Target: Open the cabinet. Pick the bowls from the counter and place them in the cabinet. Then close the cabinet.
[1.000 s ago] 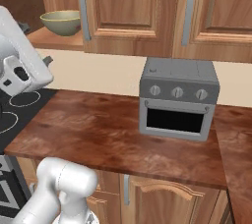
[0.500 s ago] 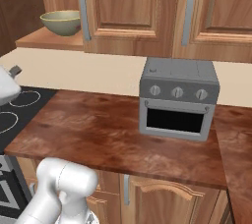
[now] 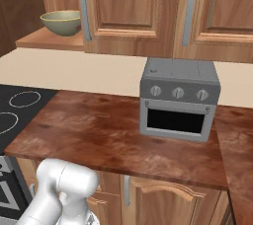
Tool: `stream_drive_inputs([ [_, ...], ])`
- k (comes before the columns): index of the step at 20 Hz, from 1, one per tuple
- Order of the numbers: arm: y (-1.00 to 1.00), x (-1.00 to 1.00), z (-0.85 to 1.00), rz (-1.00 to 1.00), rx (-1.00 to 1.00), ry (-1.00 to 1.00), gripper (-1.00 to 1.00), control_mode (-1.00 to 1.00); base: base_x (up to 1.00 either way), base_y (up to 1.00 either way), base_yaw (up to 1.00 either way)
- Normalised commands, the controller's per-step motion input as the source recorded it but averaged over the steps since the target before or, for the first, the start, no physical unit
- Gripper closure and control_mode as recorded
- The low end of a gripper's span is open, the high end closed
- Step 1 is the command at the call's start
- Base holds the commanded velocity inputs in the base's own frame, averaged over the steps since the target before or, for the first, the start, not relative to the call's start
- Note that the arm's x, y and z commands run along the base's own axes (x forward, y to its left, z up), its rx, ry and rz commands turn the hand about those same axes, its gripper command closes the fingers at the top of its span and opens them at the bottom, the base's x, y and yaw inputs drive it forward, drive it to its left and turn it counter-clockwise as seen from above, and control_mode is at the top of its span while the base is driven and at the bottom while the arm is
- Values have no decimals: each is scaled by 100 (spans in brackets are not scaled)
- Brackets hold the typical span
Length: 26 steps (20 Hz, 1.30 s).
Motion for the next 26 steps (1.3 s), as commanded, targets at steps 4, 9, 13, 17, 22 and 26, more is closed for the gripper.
stream_drive_inputs([
  [4, 41, -17, -13, 0, -6, -4, -100, -100, 0, 0, 0],
  [9, 51, 0, -17, 0, 0, -4, -100, -100, 0, 0, 0],
  [13, 55, 0, -26, 0, 0, -5, -100, -100, 0, 0, 0],
  [17, 68, 0, -7, 0, -1, -7, -100, -100, 0, 0, 0],
  [22, 57, 6, -6, -3, -4, -6, -100, -100, 0, 0, 0],
  [26, 54, 4, -13, -12, 0, -4, -100, -100, 0, 0, 0],
])
